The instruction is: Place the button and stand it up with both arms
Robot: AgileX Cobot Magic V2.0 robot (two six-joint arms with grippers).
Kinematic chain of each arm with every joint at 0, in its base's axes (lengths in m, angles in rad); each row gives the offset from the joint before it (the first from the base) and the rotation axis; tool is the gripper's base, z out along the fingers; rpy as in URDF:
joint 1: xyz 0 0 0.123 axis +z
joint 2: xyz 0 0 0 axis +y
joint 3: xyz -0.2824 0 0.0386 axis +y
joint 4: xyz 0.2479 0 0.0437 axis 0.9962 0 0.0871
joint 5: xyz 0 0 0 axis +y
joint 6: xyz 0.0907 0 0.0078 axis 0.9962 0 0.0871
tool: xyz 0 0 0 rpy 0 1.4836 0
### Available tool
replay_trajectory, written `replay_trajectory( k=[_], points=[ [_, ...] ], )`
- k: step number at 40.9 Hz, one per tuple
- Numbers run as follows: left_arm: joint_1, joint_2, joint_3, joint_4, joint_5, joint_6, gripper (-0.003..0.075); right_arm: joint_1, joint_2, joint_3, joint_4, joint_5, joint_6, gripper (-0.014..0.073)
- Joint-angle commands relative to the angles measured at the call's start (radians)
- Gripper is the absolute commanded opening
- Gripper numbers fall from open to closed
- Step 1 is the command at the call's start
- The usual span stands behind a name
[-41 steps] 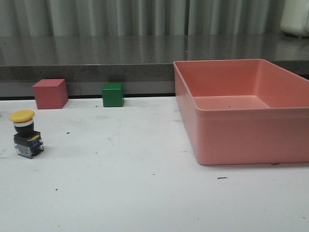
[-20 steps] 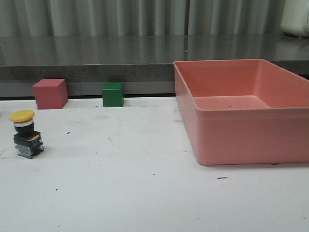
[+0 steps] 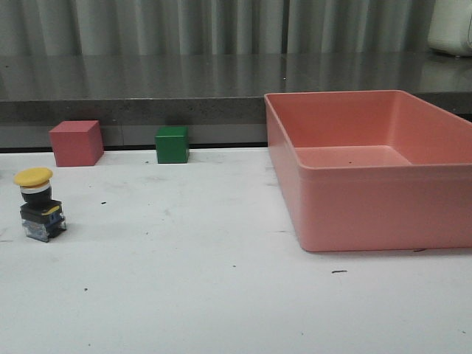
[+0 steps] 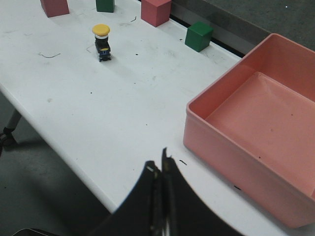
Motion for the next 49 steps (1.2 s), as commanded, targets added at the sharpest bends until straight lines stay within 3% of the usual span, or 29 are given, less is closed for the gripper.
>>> replay_trajectory(
  k=[1,10,26,49],
  points=[
    [-0.006,-0.027,0.038,-0.006,-0.174,-0.001,-0.002,-0.004,0.005,-0.023,0.001,-0.073,-0.007,-0.0068],
    [-0.042,-0.028,0.048,0.042,-0.153,-0.001,-0.002,-0.004,0.007,-0.023,0.001,-0.072,-0.007,-0.0068],
    [-0.036,-0.028,0.048,0.043,-0.231,-0.001,-0.002,-0.004,0.007,-0.023,0.001,-0.072,-0.007,-0.0068],
    [-0.019,-0.028,0.048,0.043,-0.231,-0.001,-0.002,-0.004,0.007,-0.023,0.001,-0.072,-0.007,-0.0068]
  ],
)
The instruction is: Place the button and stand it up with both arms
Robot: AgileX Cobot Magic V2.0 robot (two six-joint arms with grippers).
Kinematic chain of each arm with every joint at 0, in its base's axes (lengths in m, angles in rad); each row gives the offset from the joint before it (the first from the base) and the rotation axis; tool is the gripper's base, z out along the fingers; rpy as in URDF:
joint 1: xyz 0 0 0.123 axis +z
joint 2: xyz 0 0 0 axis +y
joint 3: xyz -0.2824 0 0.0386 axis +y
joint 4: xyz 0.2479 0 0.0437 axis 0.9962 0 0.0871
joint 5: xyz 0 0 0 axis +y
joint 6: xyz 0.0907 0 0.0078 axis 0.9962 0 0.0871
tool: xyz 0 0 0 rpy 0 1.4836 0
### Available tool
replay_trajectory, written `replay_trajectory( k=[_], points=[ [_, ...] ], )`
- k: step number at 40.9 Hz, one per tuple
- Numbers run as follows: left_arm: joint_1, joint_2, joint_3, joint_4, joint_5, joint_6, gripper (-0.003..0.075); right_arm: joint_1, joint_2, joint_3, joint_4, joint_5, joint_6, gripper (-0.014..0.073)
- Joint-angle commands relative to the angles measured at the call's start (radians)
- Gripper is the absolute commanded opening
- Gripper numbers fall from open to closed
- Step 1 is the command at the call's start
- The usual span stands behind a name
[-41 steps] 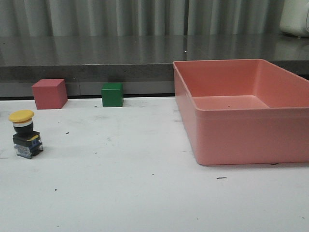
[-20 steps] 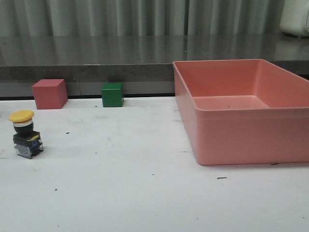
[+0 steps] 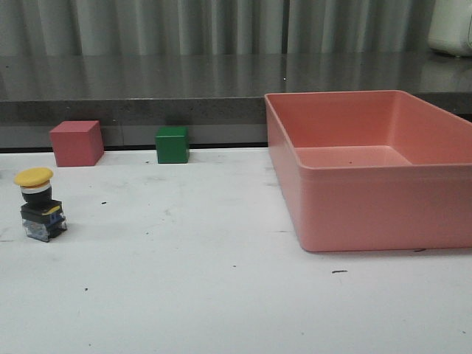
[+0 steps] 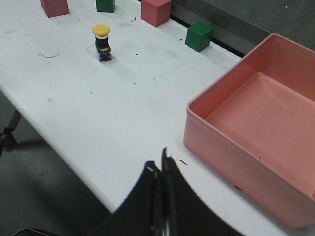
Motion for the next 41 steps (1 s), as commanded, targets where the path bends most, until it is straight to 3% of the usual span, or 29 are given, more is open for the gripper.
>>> replay_trajectory(
  k=[1,21,25,41],
  points=[
    [0.0,-0.025,0.016,-0.001,-0.087,-0.001,-0.002,-0.004,0.007,-0.023,0.001,-0.074,-0.007,-0.0068],
    [0.0,-0.025,0.016,-0.001,-0.087,-0.001,-0.002,-0.028,-0.02,0.005,-0.014,-0.083,-0.007,-0.0068],
    [0.0,-0.025,0.016,-0.001,-0.087,-0.001,-0.002,-0.119,-0.073,0.078,0.032,-0.146,-0.007,-0.0068],
    [0.0,-0.025,0.016,-0.001,-0.087,-0.001,-0.002,-0.502,-0.367,0.559,0.086,-0.684,-0.007,-0.0068]
  ],
)
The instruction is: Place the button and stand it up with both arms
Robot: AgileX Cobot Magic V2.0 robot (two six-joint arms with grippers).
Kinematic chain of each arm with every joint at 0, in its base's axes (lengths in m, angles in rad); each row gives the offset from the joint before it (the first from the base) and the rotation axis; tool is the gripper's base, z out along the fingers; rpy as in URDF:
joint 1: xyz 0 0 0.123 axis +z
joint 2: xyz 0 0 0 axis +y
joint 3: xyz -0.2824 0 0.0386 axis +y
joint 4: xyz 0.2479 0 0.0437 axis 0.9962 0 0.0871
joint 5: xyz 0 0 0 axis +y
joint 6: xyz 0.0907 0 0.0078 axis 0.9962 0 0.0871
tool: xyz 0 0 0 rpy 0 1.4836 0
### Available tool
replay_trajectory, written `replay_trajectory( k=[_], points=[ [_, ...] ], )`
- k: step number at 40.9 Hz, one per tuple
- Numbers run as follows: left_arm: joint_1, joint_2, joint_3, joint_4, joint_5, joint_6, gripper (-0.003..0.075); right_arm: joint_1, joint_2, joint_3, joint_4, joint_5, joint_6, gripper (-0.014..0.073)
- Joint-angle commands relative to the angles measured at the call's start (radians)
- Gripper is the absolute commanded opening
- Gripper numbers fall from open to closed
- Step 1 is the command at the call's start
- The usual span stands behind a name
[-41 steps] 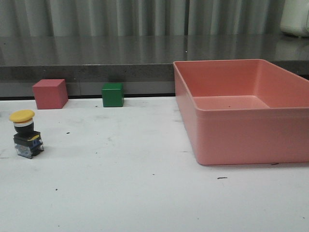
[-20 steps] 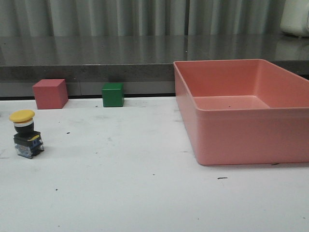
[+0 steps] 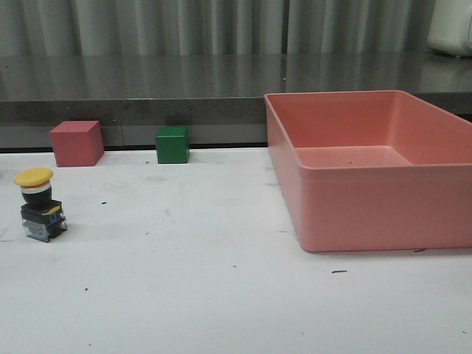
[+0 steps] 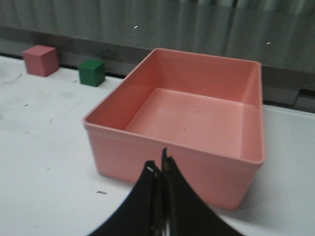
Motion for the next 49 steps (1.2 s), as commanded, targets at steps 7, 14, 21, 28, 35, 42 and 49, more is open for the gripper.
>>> replay_trajectory(
  k=[7,14,21,28,35,42,49],
  points=[
    [0.0,-0.025,0.016,-0.001,-0.087,-0.001,-0.002,-0.163,-0.095,0.146,0.006,-0.323,-0.007,-0.0068],
    [0.0,-0.025,0.016,-0.001,-0.087,-0.001,-0.002,-0.226,-0.111,0.181,0.006,-0.367,-0.007,-0.0068],
    [0.0,-0.025,0.016,-0.001,-0.087,-0.001,-0.002,-0.244,-0.111,0.181,0.006,-0.363,-0.007,-0.0068],
    [0.0,-0.025,0.016,-0.001,-0.087,-0.001,-0.002,-0.247,-0.111,0.181,0.006,-0.363,-0.007,-0.0068],
    [0.0,-0.025,0.016,-0.001,-0.087,-0.001,-0.002,-0.249,-0.111,0.181,0.017,-0.357,-0.007,-0.0068],
    [0.0,-0.025,0.016,-0.001,-0.087,-0.001,-0.002,-0.249,-0.111,0.181,0.021,-0.356,-0.007,-0.0068],
    [0.0,-0.025,0.016,-0.001,-0.087,-0.001,-0.002,-0.249,-0.111,0.181,0.029,-0.359,-0.006,-0.0068]
  ],
)
